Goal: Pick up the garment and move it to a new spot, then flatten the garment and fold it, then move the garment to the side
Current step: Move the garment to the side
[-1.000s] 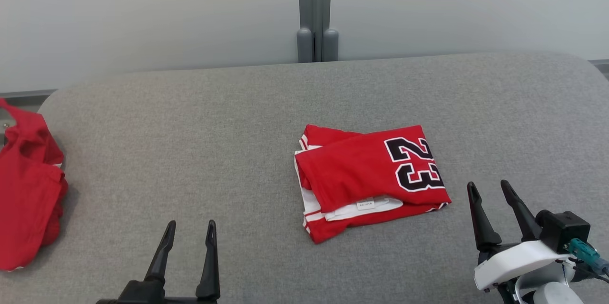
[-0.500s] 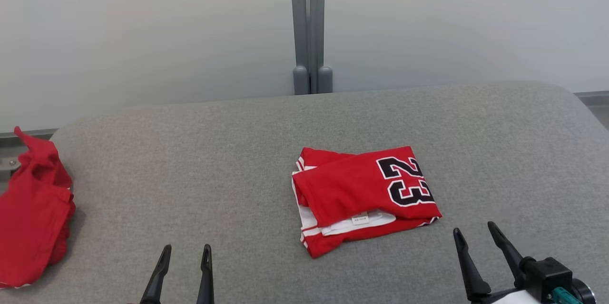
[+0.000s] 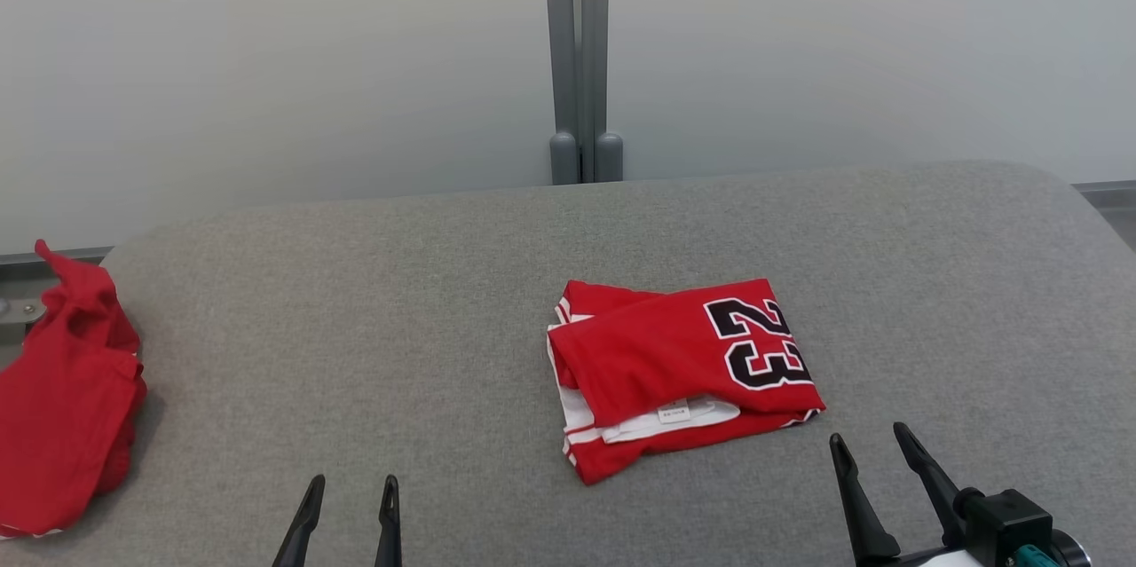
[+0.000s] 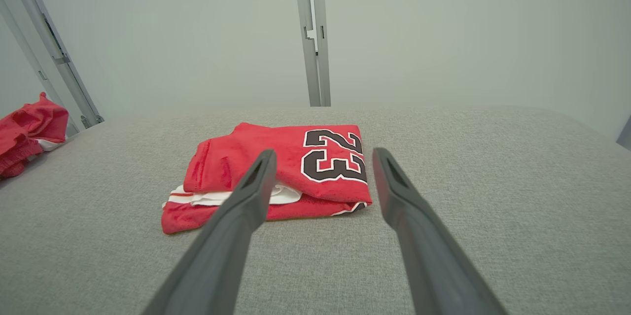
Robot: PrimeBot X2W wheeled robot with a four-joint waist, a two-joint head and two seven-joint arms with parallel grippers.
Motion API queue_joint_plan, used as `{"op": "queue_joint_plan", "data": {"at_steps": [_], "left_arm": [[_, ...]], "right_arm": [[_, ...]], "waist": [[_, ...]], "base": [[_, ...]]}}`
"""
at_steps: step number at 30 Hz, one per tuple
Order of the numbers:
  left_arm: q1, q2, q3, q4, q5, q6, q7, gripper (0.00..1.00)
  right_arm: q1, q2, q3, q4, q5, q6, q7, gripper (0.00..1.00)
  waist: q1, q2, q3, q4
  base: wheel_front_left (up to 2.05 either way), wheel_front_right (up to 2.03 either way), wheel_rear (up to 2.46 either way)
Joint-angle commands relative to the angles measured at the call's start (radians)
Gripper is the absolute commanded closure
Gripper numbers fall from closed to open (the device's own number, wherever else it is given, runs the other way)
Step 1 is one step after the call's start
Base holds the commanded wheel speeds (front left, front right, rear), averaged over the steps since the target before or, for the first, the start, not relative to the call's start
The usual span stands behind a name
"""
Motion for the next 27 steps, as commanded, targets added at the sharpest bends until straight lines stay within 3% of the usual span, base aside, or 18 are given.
{"op": "queue_joint_plan", "data": {"at_steps": [1, 17, 27], "left_arm": [[0.013, 0.001, 0.000, 0.003, 0.007, -0.006, 0.000, 0.00], [0.013, 0.001, -0.017, 0.014, 0.025, -0.016, 0.000, 0.00], [-0.021, 0.001, -0.039, -0.005, 0.040, -0.027, 0.000, 0.00]], "right_arm": [[0.012, 0.003, -0.004, -0.002, 0.000, 0.000, -0.002, 0.00], [0.026, -0.002, 0.014, 0.004, 0.005, 0.000, -0.002, 0.00], [-0.004, -0.020, 0.011, 0.007, 0.004, 0.000, -0.002, 0.00]], "waist": [[0.0000, 0.0000, 0.000, 0.003], [0.0000, 0.0000, 0.006, 0.032], [0.0000, 0.0000, 0.081, 0.058]], "base": [[0.00, 0.00, 0.00], [0.00, 0.00, 0.00], [0.00, 0.00, 0.00]]}}
